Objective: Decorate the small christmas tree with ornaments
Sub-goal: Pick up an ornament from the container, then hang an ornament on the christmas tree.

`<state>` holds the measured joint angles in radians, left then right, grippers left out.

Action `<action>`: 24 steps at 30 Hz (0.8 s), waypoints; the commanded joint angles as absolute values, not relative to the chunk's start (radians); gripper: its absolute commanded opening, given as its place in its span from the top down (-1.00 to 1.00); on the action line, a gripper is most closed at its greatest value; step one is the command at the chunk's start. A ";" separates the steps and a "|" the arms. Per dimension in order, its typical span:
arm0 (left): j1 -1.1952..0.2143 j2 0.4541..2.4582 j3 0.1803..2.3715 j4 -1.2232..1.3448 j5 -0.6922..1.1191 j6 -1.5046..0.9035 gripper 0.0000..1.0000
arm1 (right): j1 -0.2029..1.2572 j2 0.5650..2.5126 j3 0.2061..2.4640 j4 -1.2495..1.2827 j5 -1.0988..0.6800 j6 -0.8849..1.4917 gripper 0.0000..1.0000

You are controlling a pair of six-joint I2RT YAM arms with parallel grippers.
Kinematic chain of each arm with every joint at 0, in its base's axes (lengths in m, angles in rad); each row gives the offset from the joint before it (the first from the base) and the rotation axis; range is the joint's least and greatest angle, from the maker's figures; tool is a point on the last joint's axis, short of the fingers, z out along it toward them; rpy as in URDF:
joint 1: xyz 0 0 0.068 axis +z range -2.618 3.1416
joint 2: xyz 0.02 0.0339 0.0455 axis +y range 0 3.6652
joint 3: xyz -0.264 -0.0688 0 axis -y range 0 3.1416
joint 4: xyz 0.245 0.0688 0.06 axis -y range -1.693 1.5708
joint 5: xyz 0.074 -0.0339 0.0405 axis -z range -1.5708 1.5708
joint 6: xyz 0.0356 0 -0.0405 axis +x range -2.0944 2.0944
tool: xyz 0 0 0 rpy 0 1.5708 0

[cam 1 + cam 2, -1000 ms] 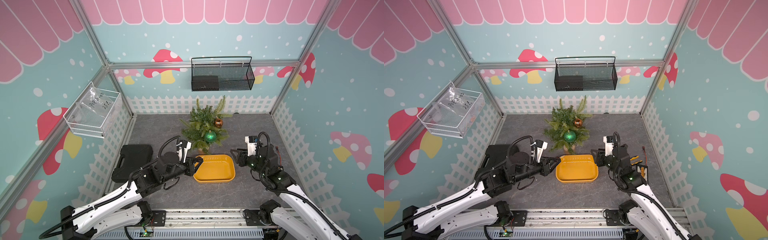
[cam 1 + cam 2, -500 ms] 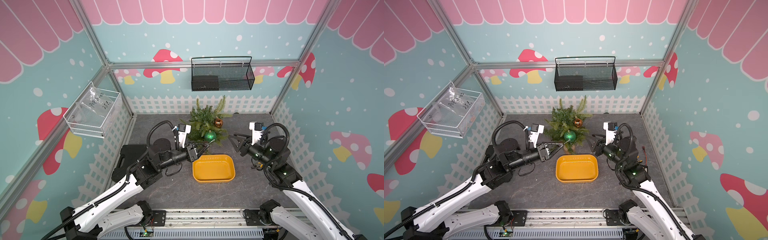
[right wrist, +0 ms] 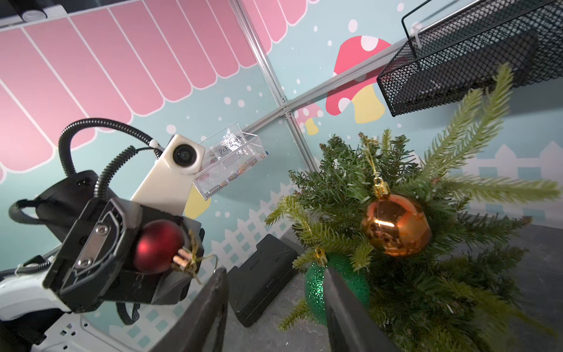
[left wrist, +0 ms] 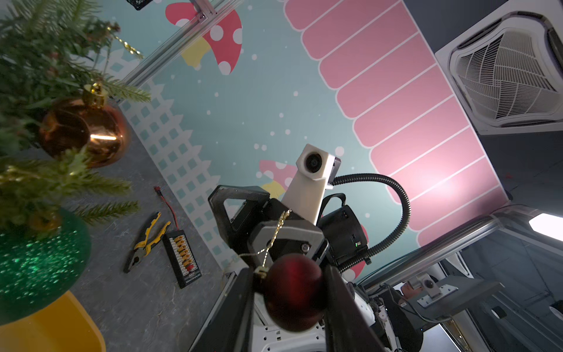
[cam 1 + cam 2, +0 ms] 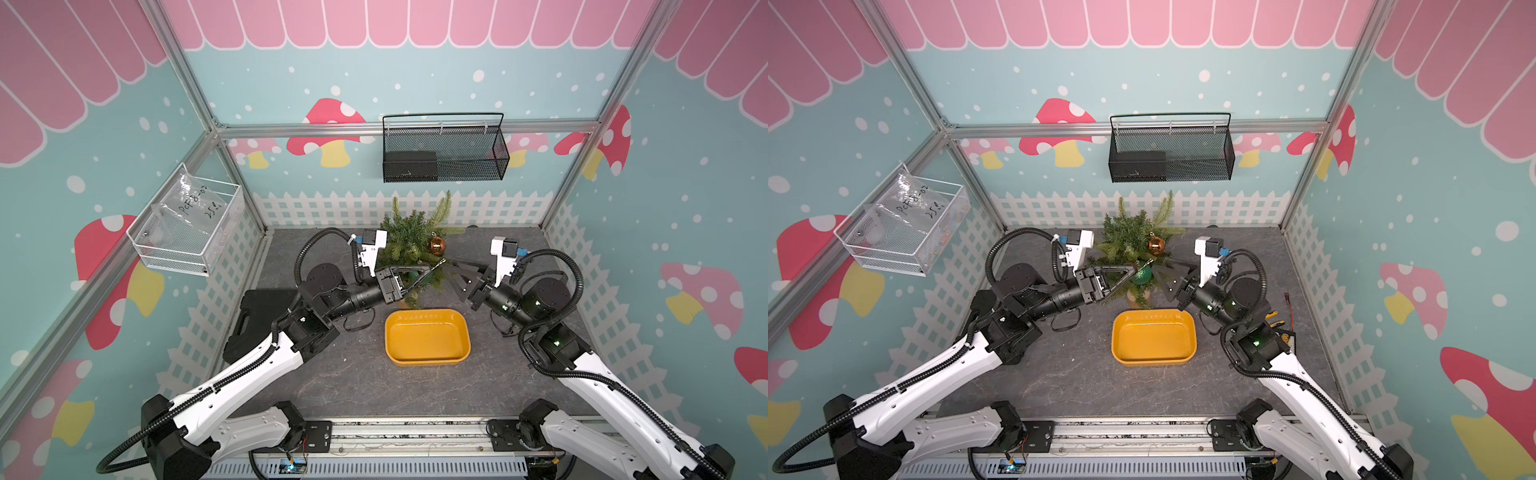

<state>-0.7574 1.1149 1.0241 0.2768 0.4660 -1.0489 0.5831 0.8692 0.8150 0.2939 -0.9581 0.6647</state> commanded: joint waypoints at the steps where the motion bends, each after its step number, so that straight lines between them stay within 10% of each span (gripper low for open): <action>1: -0.750 1.110 1.062 0.322 0.487 -1.090 0.39 | 0.625 0.830 0.830 0.281 -0.848 0.529 -0.03; 24: -0.747 1.120 1.037 0.334 0.498 -1.124 0.39 | 0.761 0.881 0.918 0.345 -0.644 0.386 -0.03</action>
<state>-0.7536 1.1221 1.0420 0.3111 0.4805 -1.1122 0.7551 0.8772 0.8726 0.2813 -0.6216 0.3614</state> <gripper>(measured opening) 0.342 0.516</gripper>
